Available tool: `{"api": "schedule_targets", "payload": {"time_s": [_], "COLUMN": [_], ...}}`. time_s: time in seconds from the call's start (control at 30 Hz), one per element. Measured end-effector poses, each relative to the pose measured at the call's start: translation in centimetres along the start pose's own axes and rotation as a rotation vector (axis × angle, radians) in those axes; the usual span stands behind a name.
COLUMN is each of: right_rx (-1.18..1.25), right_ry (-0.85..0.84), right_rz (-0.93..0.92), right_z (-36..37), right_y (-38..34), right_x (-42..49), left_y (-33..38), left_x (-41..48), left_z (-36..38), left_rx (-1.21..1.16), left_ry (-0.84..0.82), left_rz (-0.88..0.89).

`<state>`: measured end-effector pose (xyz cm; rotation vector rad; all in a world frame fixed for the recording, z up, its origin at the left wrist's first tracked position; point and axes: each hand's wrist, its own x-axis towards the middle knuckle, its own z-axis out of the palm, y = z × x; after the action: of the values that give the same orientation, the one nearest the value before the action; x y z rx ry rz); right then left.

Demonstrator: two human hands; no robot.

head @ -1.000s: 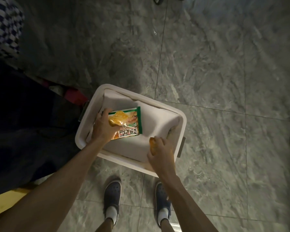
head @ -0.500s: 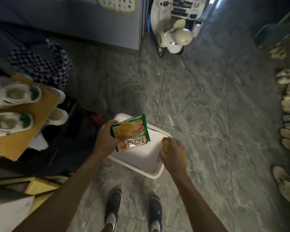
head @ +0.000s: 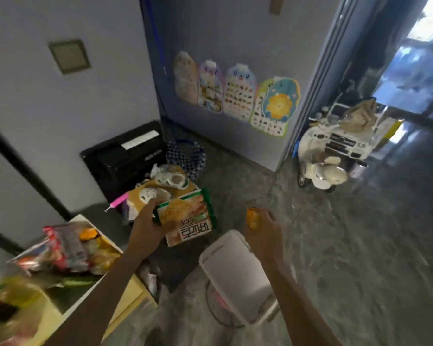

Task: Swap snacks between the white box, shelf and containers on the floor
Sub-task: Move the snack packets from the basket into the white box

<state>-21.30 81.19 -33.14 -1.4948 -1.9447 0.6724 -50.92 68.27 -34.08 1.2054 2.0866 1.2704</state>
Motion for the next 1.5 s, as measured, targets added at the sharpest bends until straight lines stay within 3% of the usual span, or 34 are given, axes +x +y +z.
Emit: {"api": "schedule_targets", "payload": {"time_s": [0.23,0.43,0.6,1.1,1.27,1.5], "right_rx": [0.094,0.207,0.201,0.072,0.071,0.042], "right_ry": [-0.163,-0.301,-0.41,-0.786,-0.934,-1.134], "right_rz": [-0.349,-0.521,-0.564,-0.551,-0.587,-0.578], "right_z": [10.4,21.0,27.5,38.2,43.1,47.8], "right_y": [-12.0,-21.2,-24.8,-21.8,-21.0,-20.6], "right_x": [0.4,-1.7,-4.1,-2.6,-0.6,0.0], "left_y": [-4.3,-11.9,-17.1,-25.6,-27.5,-28.3], "left_x": [-4.3,-7.9,-9.9,-12.1,-10.6,-12.1], "left_z": [-14.0,-24.6,-28.3,-17.0,-15.4,-13.5], "left_rx": [0.007,-0.01,0.055,0.064,0.159,0.2], "left_ry": [0.271,0.467,0.525,0.517,0.529,0.406], "left_rz": [-0.181,-0.29,-0.392,-0.574,-0.538,-0.538]}}
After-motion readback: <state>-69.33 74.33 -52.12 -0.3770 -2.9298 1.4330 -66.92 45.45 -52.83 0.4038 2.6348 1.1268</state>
